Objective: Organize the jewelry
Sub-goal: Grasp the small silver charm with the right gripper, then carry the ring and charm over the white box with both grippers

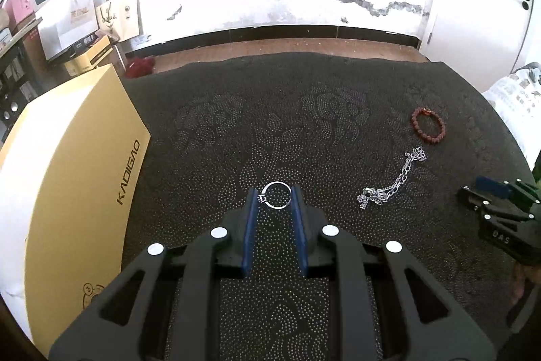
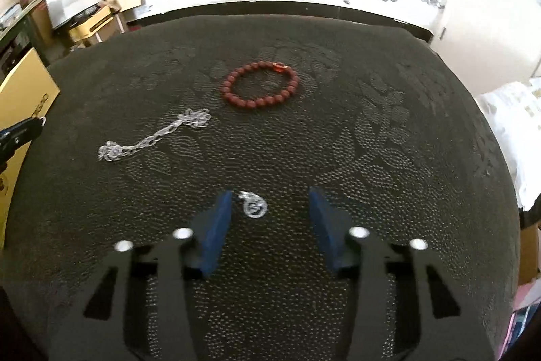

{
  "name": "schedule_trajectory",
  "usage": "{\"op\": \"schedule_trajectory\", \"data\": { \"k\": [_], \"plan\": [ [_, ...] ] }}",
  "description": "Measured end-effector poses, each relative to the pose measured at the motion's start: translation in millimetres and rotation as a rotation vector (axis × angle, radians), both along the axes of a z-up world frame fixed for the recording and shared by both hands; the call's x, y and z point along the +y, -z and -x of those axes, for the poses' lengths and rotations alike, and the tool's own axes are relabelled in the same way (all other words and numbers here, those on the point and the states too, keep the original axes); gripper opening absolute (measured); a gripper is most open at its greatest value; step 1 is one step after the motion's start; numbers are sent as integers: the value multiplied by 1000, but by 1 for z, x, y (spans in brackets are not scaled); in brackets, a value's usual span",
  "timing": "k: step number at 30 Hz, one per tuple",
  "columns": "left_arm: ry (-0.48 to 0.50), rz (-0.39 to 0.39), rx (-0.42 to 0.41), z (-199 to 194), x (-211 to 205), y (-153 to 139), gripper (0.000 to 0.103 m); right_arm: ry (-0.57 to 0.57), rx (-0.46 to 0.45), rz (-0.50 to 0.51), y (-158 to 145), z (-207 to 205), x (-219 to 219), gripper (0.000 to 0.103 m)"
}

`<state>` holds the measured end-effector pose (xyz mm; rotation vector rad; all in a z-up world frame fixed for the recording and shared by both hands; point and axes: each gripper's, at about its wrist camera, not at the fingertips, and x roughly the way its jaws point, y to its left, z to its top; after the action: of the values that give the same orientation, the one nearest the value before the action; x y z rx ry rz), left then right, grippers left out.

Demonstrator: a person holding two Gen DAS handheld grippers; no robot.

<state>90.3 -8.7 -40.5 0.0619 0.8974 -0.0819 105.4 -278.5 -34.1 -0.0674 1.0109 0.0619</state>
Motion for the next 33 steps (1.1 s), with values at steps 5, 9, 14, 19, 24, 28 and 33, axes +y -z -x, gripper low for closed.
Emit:
{"op": "schedule_trajectory", "data": {
  "k": [5, 9, 14, 19, 24, 28, 33],
  "plan": [
    [-4, -9, 0, 0, -1, -2, 20, -40, 3, 8, -1, 2, 11, 13],
    [-4, -12, 0, 1, 0, -5, 20, -26, 14, -9, -3, 1, 8, 13],
    [-4, -12, -9, 4, 3, -11, 20, -18, 0, 4, -13, 5, 14, 13],
    [-12, -2, -7, 9, 11, -17, 20, -38, -28, -8, -36, 9, 35, 13],
    [-30, 3, -18, 19, 27, -31, 20, -89, -69, -26, -68, 14, 69, 13],
    [-50, 3, -49, 30, 50, -55, 20, -149, -115, -50, -96, 20, 105, 13],
    [-94, 8, -108, 48, 90, -90, 20, -238, -150, -81, -121, 26, 155, 13]
  ]
}}
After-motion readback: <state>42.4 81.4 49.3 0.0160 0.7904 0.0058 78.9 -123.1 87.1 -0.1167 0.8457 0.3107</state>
